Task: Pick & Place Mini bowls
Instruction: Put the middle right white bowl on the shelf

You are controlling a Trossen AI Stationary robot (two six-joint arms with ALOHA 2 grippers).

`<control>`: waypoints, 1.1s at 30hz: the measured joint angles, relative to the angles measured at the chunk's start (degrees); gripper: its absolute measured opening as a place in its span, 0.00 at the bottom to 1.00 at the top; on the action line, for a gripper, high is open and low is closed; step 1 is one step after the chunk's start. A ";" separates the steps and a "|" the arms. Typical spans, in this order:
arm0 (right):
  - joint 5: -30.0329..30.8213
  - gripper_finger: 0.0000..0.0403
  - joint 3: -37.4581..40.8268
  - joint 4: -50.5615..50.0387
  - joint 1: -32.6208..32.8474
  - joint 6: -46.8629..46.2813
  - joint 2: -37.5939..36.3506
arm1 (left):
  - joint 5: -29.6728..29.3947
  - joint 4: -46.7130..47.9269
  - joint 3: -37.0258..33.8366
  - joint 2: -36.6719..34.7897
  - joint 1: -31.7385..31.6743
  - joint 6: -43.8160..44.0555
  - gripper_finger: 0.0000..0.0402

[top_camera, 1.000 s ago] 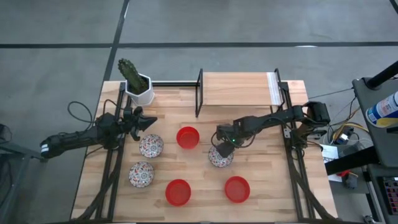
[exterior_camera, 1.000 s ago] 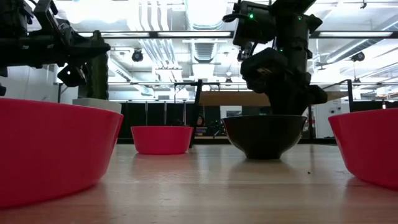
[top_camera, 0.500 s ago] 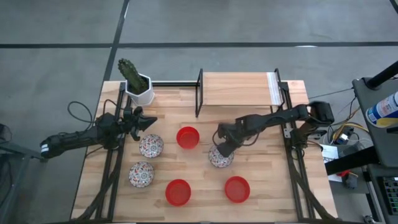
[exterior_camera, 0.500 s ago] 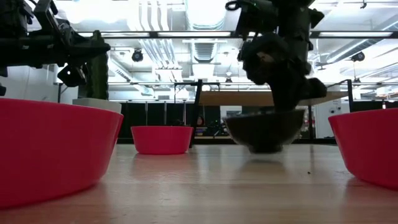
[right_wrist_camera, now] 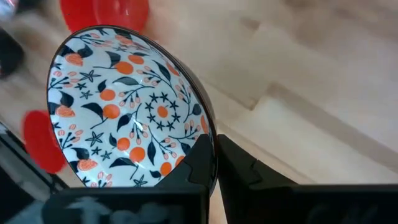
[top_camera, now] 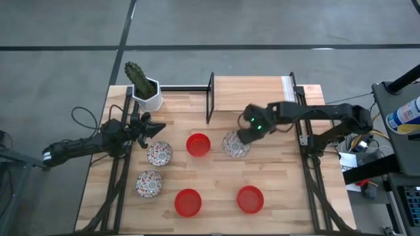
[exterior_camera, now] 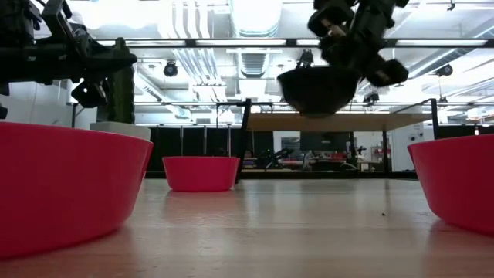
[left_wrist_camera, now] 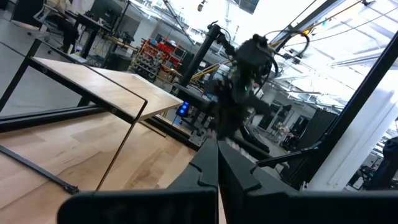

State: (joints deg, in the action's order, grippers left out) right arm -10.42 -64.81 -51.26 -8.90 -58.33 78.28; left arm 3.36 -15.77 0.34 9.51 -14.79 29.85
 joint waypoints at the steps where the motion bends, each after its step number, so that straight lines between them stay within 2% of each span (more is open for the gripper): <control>1: 0.00 0.03 -0.26 -1.01 -1.15 0.00 -1.35 | 0.00 0.00 0.00 0.00 0.00 0.00 0.00; 6: 1.14 0.03 -0.49 -5.14 -8.48 1.27 -8.10 | 0.00 0.00 0.00 -0.02 0.00 0.00 0.00; 11: 1.57 0.03 -0.49 -6.01 -19.04 3.18 -14.85 | 0.00 -0.02 0.00 0.00 0.00 0.00 0.00; 17: 1.53 0.03 -0.55 -6.13 -31.12 6.29 -19.64 | 0.00 -0.02 0.00 -0.02 0.00 0.00 0.00; 22: 1.17 0.03 -2.27 -9.72 -40.36 10.34 -19.53 | 0.00 -0.01 0.00 -0.01 0.00 0.00 0.00; 28: -4.78 0.03 -5.60 -15.92 -50.08 17.64 -15.33 | 0.01 -0.02 0.00 0.00 0.00 0.00 0.00; 33: -7.66 0.03 -7.38 -16.25 -57.48 22.35 -10.96 | 0.00 0.00 0.00 -0.01 0.00 0.00 0.00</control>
State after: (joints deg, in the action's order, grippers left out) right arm -18.07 -72.19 -67.51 -66.38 -35.98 67.32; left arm 3.36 -15.77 0.34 9.50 -14.79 29.85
